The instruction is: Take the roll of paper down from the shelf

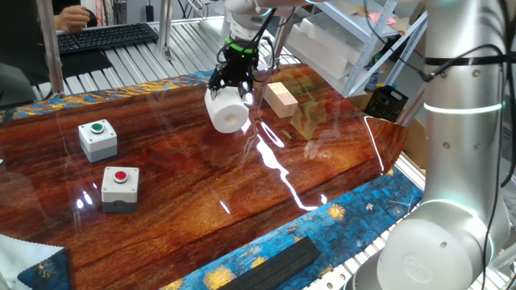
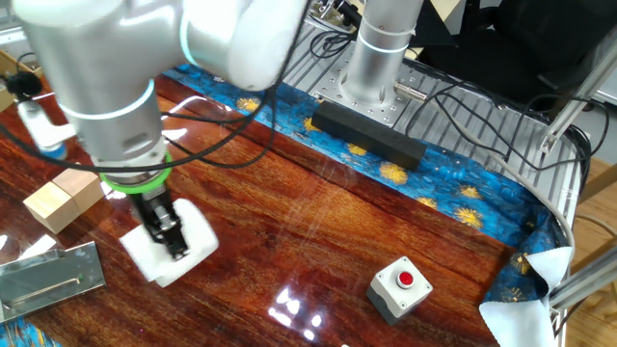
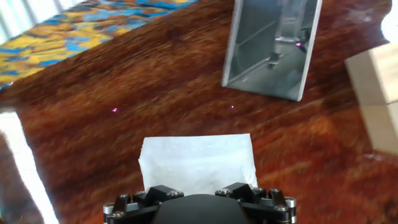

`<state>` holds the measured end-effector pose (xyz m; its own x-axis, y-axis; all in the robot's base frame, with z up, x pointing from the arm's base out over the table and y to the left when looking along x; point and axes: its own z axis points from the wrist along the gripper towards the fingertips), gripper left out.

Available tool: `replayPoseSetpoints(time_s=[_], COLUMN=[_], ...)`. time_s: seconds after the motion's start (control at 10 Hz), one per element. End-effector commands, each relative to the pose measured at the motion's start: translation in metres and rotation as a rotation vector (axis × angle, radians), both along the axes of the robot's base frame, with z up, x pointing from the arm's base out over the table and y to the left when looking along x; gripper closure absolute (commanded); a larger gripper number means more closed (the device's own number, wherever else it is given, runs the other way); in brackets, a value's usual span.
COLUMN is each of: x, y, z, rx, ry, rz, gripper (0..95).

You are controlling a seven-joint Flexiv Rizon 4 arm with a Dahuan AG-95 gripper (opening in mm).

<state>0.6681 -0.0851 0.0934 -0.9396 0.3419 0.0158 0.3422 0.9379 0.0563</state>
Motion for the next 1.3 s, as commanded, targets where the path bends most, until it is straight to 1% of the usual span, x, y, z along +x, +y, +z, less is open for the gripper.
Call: replayPoseSetpoints(time_s=[0.1,0.3,0.6,0.8,1.3], x=[-0.0225,-0.0227,-0.0254,-0.0275,-0.0310], y=[0.0073,0.0076,0.0101,0.0107,0.0104], z=[0.0017,0.0019,0.0029,0.0027,0.0016], rx=[-0.004,-0.014,-0.018,-0.014,-0.012], ry=[0.003,0.004,0.017,0.016,0.021], rz=[0.014,0.040,0.064,0.093,0.123], gripper=[95.0,95.0,95.0,95.0,95.0])
